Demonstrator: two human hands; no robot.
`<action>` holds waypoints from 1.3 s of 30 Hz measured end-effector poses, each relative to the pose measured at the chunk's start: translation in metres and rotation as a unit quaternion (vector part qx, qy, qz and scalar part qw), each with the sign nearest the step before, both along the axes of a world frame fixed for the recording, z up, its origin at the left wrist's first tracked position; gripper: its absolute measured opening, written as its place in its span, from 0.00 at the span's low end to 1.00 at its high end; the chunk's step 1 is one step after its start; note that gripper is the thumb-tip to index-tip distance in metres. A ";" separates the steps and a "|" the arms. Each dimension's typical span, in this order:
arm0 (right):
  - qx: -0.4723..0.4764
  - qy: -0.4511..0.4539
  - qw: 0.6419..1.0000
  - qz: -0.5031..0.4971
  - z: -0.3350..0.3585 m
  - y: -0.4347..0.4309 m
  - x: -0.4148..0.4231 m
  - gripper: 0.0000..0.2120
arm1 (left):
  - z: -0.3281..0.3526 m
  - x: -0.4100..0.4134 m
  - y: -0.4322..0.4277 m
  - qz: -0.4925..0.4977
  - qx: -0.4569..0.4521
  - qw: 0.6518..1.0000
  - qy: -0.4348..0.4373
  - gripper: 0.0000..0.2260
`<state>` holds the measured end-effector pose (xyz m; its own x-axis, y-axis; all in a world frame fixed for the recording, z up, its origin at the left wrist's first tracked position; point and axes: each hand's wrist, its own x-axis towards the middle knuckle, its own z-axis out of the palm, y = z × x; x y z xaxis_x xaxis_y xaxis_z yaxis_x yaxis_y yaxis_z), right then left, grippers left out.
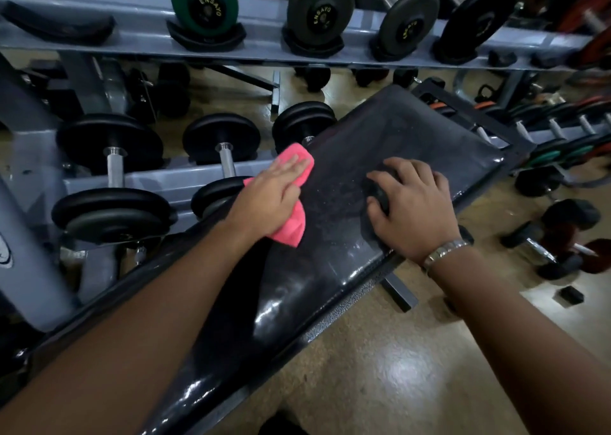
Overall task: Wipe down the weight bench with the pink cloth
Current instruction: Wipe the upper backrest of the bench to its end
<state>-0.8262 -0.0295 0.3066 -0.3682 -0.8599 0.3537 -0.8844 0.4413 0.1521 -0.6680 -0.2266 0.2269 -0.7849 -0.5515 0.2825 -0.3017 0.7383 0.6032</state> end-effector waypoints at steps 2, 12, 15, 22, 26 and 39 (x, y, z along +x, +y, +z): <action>0.002 -0.008 1.000 -0.001 -0.001 0.000 -0.003 0.20 | 0.010 -0.016 0.013 0.038 0.018 0.999 0.014 0.26; -0.021 -0.007 0.999 0.025 -0.007 0.005 -0.012 0.20 | 0.009 -0.015 0.035 0.048 -0.004 0.998 0.046 0.26; -0.023 0.001 0.999 0.039 -0.010 0.008 -0.016 0.20 | -0.009 0.016 0.046 -0.060 -0.042 0.997 0.033 0.28; -0.016 -0.007 0.999 0.037 -0.009 0.007 -0.015 0.20 | -0.003 -0.003 0.066 -0.016 -0.042 0.998 0.033 0.29; -0.013 -0.010 0.999 0.041 -0.009 0.008 -0.016 0.21 | -0.004 0.006 0.052 -0.036 -0.046 0.998 0.019 0.29; 0.014 -0.027 0.998 0.047 -0.003 0.011 -0.020 0.21 | -0.004 -0.007 0.097 0.003 -0.040 0.999 0.028 0.29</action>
<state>-0.8463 -0.0181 0.3037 -0.3037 -0.9005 0.3114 -0.9289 0.3525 0.1134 -0.6750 -0.1292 0.2230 -0.7635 -0.5297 0.3695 -0.2726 0.7830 0.5591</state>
